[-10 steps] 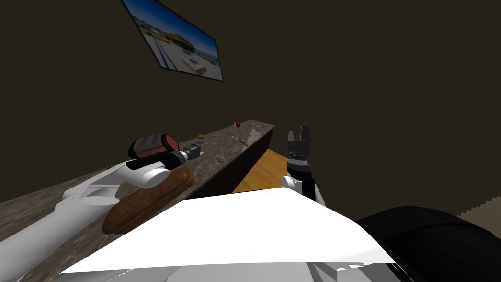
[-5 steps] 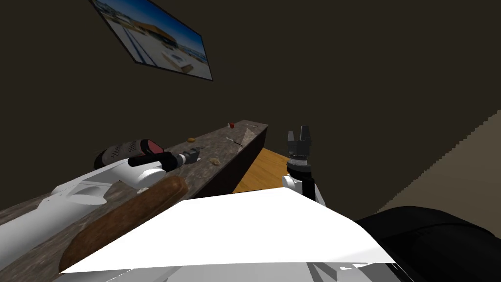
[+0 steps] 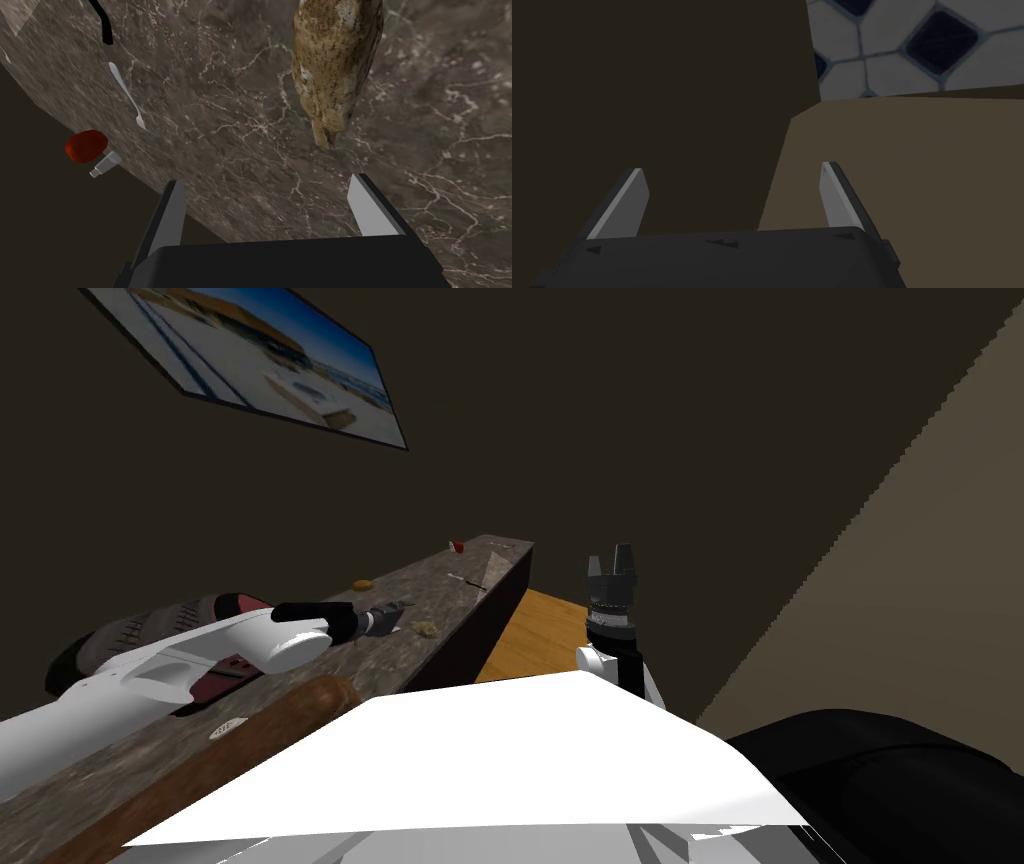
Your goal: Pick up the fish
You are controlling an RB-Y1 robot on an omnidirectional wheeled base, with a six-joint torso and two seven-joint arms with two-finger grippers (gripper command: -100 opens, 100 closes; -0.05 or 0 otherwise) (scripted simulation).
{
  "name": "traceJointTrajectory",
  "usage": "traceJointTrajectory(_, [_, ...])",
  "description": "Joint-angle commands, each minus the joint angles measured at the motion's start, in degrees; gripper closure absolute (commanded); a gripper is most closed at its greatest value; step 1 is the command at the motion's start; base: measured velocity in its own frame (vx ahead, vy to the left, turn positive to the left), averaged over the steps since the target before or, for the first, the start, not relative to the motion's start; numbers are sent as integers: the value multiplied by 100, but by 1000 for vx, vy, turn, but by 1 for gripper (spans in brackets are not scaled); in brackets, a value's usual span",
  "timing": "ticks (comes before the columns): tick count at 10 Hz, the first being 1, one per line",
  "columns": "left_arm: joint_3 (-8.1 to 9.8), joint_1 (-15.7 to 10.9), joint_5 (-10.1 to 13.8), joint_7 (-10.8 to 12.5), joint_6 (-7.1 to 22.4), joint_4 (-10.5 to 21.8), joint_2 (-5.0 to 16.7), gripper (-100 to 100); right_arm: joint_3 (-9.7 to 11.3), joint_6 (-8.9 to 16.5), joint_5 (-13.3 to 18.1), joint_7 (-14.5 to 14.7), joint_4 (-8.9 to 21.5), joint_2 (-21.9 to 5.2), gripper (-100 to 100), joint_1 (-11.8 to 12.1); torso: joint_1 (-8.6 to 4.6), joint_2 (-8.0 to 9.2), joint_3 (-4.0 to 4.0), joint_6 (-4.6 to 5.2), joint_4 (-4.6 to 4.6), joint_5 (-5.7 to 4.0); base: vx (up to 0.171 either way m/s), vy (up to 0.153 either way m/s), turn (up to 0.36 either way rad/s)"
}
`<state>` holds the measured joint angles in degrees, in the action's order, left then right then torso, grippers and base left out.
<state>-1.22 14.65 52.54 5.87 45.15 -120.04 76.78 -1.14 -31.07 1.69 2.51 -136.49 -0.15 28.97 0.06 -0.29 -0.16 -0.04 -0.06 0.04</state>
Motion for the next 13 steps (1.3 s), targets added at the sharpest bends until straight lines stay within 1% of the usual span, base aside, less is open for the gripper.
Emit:
traceJointTrajectory(1, [-109, 154, 247, 27, 249, 22, 286, -100, 0, 0, 0, 0, 0, 0, 0, 0, 0, 0, 0, 0, 0, 0, 49, 25, -356])
traceJointTrajectory(2, [-109, 154, 247, 27, 249, 22, 298, -100, 0, 0, 0, 0, 0, 0, 0, 0, 3, -3, -2, 0, -1, 1, 34, 26, -88])
traceJointTrajectory(5, [-384, 323, 684, 13, 572, 149, 757, -100, 0, 0, 0, 0, 0, 0, 0, 0, 0, 1, 0, -1, 0, 0, 35, 18, -239])
traceJointTrajectory(6, [-384, 323, 684, 13, 572, 149, 757, -100, 0, 0, 0, 0, 0, 0, 0, 1, 1, -1, 0, -5, 0, 1, 31, 21, -36])
traceJointTrajectory(9, [-629, 483, 987, -2, 773, 238, 1051, -100, 0, 0, 0, 0, 0, 0, 0, 1, -4, -2, -1, -4, 0, -1, 48, 10, -188])
traceJointTrajectory(11, [-796, 596, 1110, -13, 847, 280, 1129, -100, -1, 0, 0, 0, 0, 0, 0, 2, -3, -12, -7, -7, -2, 0, 76, 11, -133])
traceJointTrajectory(12, [-883, 658, 1148, -18, 871, 296, 1125, -100, -1, 0, 0, 0, 0, 0, 0, 2, -5, -15, -8, -6, -3, 0, 87, -2, -102])
traceJointTrajectory(13, [-883, 658, 1148, -18, 871, 296, 1125, -100, -1, 0, 0, 0, 0, 0, 0, 2, -8, -17, -10, -8, -4, -1, 60, -9, -18])
